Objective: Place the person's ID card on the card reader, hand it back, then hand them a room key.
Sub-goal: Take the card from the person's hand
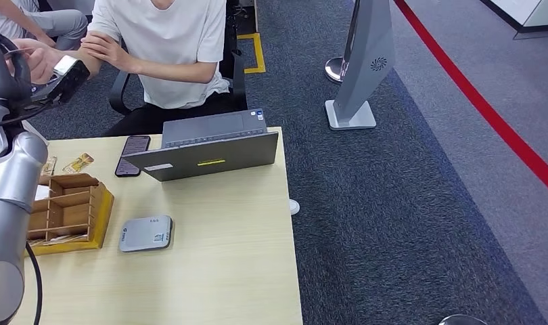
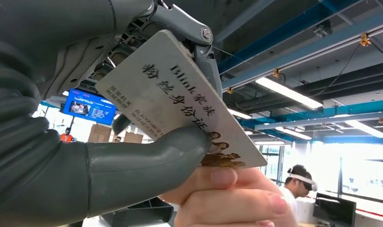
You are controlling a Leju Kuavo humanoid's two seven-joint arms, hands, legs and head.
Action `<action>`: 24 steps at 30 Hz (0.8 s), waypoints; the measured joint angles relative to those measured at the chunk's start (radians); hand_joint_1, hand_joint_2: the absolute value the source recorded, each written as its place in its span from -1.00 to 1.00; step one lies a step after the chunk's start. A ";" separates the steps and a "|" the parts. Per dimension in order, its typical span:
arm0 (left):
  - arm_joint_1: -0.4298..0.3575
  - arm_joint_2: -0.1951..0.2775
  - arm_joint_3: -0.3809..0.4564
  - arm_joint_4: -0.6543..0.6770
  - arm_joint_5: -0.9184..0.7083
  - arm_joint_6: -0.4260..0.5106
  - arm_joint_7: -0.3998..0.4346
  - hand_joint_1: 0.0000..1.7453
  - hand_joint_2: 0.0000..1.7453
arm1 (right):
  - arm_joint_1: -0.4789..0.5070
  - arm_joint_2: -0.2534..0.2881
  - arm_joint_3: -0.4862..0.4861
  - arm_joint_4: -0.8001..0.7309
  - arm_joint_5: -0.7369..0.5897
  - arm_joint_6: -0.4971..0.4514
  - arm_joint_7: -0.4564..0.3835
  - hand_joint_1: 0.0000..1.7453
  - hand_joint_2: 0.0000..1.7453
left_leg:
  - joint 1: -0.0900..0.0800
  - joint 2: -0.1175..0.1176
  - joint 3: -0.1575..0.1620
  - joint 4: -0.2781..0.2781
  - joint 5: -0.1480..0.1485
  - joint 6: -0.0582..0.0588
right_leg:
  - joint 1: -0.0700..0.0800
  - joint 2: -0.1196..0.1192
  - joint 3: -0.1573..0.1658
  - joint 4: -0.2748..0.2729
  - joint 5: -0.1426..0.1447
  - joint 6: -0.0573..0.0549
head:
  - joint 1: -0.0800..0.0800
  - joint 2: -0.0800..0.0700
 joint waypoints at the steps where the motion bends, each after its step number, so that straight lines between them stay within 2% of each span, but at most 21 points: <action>1: -0.002 0.000 0.000 0.004 0.000 0.000 0.000 1.00 1.00 | 0.000 0.000 0.000 0.000 0.000 0.000 0.001 -1.00 1.00 | 0.000 0.000 0.000 0.000 0.000 0.000 | 0.000 0.000 0.000 0.000 0.000 0.000 | 0.000 0.000; 9: -0.006 0.002 0.000 0.023 0.004 0.022 -0.007 1.00 1.00 | 0.000 0.000 0.000 0.000 0.000 0.007 0.001 -1.00 1.00 | 0.000 0.000 0.000 0.000 0.001 0.001 | 0.000 0.000 0.000 0.000 0.001 0.001 | 0.000 0.000; 14: 0.013 -0.011 0.000 0.014 0.046 0.097 -0.080 1.00 1.00 | 0.000 0.000 0.000 0.000 -0.001 0.010 0.001 -1.00 1.00 | 0.000 0.000 0.000 0.000 0.001 0.001 | 0.000 0.000 0.000 0.000 0.001 0.001 | 0.000 0.000; 17: 0.066 -0.032 -0.004 -0.038 0.086 0.121 -0.128 1.00 1.00 | 0.002 0.000 0.000 0.000 -0.005 0.008 0.001 -1.00 1.00 | -0.001 0.000 0.000 0.000 0.001 0.001 | -0.001 0.000 0.000 0.000 0.001 0.001 | 0.000 0.000; 24: 0.210 -0.064 -0.044 -0.210 0.140 0.122 -0.155 1.00 1.00 | 0.008 0.000 -0.005 0.000 -0.018 0.004 -0.007 -1.00 1.00 | -0.001 0.000 0.000 0.000 0.001 0.001 | -0.001 0.000 0.000 0.000 0.001 0.001 | 0.000 0.000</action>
